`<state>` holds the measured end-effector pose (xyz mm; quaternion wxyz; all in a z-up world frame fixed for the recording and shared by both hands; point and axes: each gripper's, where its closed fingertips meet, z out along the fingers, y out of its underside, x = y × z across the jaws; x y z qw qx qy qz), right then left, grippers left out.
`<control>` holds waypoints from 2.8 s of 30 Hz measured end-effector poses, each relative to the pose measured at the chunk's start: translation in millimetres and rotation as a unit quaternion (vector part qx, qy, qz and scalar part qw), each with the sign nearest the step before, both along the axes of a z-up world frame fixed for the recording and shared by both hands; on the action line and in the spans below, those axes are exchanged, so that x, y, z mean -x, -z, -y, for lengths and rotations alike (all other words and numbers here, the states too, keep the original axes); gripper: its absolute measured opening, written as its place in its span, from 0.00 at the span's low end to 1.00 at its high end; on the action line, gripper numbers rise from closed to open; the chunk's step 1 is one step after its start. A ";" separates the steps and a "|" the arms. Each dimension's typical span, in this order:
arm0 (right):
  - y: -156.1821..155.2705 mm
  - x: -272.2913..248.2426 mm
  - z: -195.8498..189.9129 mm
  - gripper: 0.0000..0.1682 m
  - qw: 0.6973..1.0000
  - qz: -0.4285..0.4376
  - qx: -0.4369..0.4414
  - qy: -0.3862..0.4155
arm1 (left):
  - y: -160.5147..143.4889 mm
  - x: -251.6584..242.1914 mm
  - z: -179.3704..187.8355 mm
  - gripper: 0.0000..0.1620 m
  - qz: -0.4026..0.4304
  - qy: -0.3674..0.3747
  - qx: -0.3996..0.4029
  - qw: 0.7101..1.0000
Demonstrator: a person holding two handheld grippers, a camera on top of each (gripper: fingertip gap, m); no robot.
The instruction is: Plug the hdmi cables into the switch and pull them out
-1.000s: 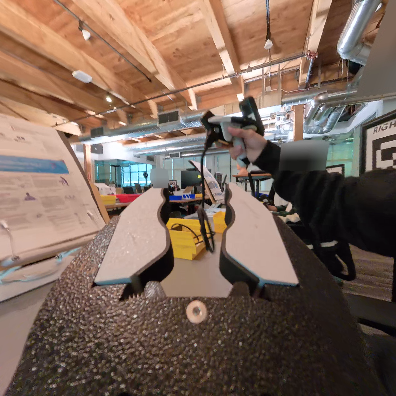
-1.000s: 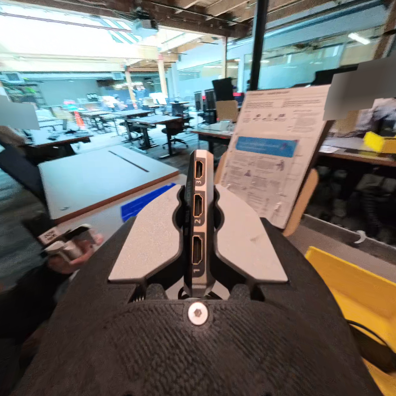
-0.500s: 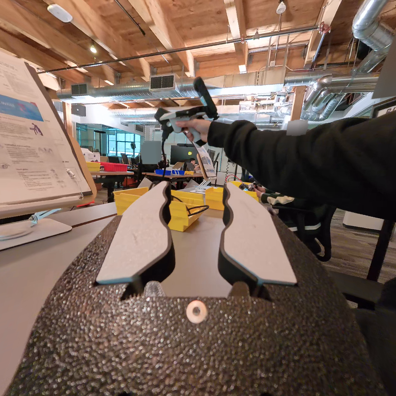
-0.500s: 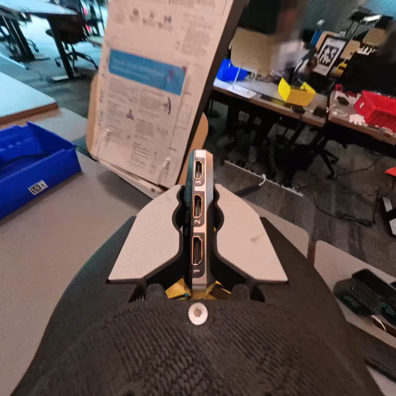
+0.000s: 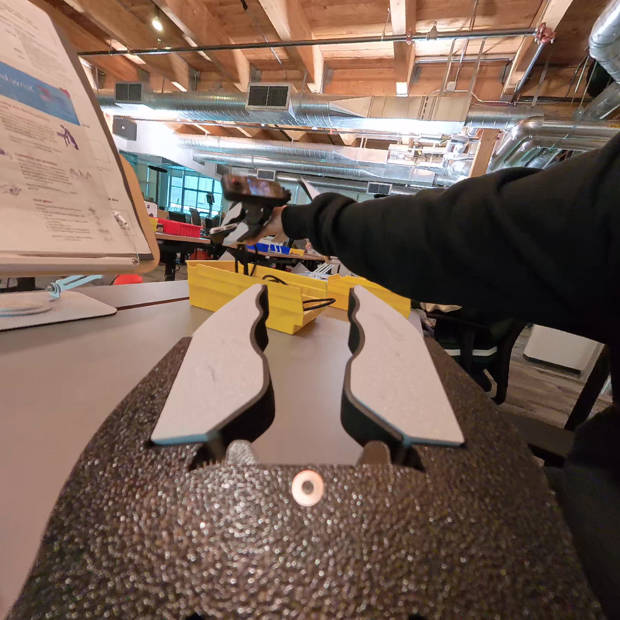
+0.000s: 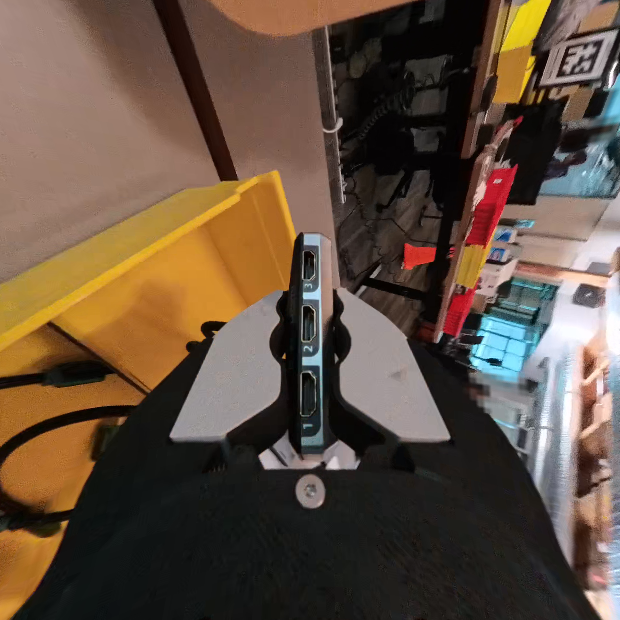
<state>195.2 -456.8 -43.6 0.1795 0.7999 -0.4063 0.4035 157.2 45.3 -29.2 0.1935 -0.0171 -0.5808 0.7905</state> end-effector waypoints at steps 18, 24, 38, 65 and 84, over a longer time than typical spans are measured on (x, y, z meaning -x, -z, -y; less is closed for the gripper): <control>65.9 24.1 1.3 0.42 0.982 -0.035 -0.169 0.082 | 9.0 -6.3 -3.2 0.27 -0.025 0.025 0.000 0.999; 6.9 26.2 -29.3 0.50 0.966 0.076 -0.227 0.094 | 4.4 -4.2 -3.4 0.27 -0.026 0.025 0.005 0.999; 56.6 80.1 -371.6 0.49 0.853 0.231 -0.433 -0.179 | 15.8 -86.9 -22.3 0.26 0.081 -0.239 -0.179 0.951; 36.1 168.8 -342.2 0.46 0.823 0.280 -0.455 -0.194 | 123.6 -273.4 -60.6 0.43 0.397 -0.047 -0.773 0.493; -23.5 122.0 -448.6 0.47 0.488 0.354 -0.773 -0.195 | -16.3 55.2 56.8 0.43 0.726 -0.165 -0.354 0.567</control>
